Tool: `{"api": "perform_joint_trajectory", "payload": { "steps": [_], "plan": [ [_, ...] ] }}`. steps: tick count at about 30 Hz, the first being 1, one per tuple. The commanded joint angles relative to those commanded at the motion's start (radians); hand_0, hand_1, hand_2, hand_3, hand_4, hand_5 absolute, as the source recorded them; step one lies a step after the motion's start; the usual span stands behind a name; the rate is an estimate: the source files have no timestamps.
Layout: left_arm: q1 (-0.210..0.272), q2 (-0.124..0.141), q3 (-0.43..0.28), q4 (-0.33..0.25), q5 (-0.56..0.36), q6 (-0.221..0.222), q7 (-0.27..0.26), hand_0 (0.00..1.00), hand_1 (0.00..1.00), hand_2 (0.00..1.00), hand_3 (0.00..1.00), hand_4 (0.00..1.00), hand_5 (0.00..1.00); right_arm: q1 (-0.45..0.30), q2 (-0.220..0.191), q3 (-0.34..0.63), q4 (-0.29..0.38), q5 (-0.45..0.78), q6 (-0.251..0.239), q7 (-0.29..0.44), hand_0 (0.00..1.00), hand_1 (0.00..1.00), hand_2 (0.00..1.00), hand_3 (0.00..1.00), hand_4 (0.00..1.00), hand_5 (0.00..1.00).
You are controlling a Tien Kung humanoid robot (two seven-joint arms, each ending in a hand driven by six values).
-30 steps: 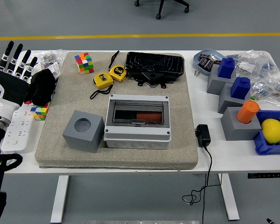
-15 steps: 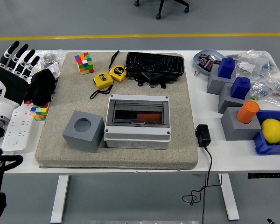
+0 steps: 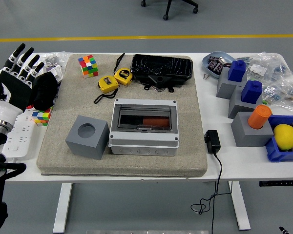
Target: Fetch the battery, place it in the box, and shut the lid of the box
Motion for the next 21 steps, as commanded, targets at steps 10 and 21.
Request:
{"api": "perform_joint_trajectory", "payload": {
  "steps": [10, 21],
  "plan": [
    [-0.004, 0.000, 0.005, 0.001, 0.023, 0.005, 0.002, 0.807, 0.808, 0.781, 0.765, 0.998, 0.975, 0.001, -0.001, 0.002, 0.000, -0.004, -0.001, -0.002, 0.831, 0.751, 0.755, 0.785, 0.998, 0.998],
    [0.001, 0.003, 0.022, -0.015, 0.184, 0.038, 0.003, 0.806, 0.803, 0.780, 0.768, 0.998, 0.964, 0.001, -0.002, -0.010, 0.000, 0.004, 0.000, 0.001, 0.835, 0.751, 0.755, 0.785, 0.998, 0.998]
  ]
}}
